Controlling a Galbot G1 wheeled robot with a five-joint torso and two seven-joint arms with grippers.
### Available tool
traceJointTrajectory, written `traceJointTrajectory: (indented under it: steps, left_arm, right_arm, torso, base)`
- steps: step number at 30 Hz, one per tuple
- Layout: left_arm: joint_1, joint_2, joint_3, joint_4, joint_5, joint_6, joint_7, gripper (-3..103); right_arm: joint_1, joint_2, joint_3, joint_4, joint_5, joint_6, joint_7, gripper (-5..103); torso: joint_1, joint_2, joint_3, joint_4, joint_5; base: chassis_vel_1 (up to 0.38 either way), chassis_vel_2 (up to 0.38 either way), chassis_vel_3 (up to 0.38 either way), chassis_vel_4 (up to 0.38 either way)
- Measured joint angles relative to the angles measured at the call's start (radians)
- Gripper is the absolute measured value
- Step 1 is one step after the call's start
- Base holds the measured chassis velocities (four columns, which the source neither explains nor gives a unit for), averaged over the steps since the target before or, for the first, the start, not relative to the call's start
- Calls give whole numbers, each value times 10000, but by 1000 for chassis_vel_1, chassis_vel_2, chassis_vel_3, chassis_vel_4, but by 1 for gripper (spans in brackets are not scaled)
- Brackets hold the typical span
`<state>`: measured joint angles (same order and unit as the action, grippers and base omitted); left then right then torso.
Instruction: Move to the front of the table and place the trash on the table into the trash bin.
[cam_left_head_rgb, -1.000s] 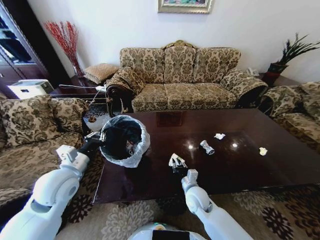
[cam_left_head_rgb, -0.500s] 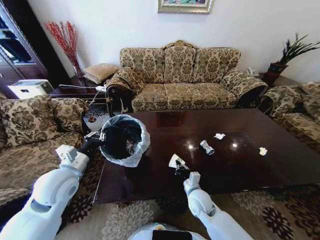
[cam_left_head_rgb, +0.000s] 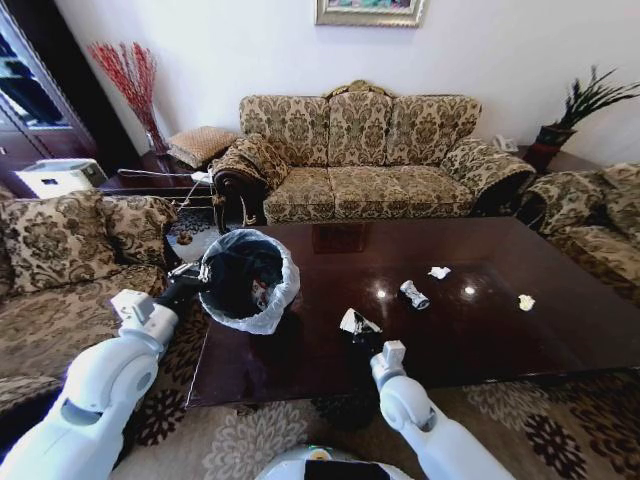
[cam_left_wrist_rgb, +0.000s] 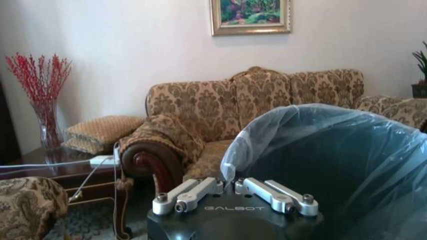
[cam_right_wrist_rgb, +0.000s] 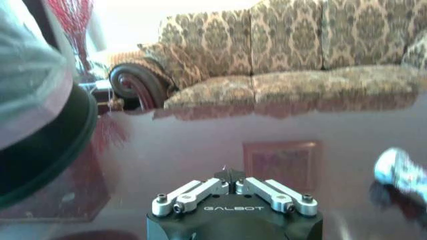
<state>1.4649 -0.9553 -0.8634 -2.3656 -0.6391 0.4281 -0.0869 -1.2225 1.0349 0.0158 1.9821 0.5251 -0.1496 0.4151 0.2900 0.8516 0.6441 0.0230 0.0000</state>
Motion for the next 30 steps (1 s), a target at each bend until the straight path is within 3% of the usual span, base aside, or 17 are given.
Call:
traceJointTrajectory:
  steps: [6,12,13,19,21,25,30]
  left_arm:
    - [-100,29,75,72,0,-1,2,1]
    - [-155,-98,204,264,114,-1,61,1]
    - [-155,-98,204,264,114,-1,61,1]
    - [-198,-134,285,336,157,-1,113,1]
    - [-208,-120,285,354,157,-3,117,1]
    - [-241,-78,280,493,158,-143,125,1]
    - [-250,-80,277,663,159,-420,145,1]
  right_arm:
    - [247,-164,-405,-40,62,-194,-86,-1]
    - [515,395,-1332,-476,153,-587,505,27]
    - [515,395,-1332,-476,153,-587,505,27]
    - [656,534,-1652,-607,512,-762,820,54]
    - [657,543,-1671,-606,573,-780,853,54]
    - [678,548,-1765,-684,632,-885,967,76]
    - [739,549,-1847,-772,696,-958,972,91]
  torso:
    - [0,0,0,-1,-1]
    - [0,0,0,1,1]
    - [0,0,0,1,1]
    - [0,0,0,0,0]
    - [0,0,1,0,0]
    - [0,0,0,0,0]
    - [0,0,0,0,-1]
  base:
    - [0,0,0,0]
    - [0,0,0,0]
    - [0,0,0,0]
    - [0,0,0,0]
    - [0,0,0,0]
    - [0,0,0,0]
    - [0,0,0,0]
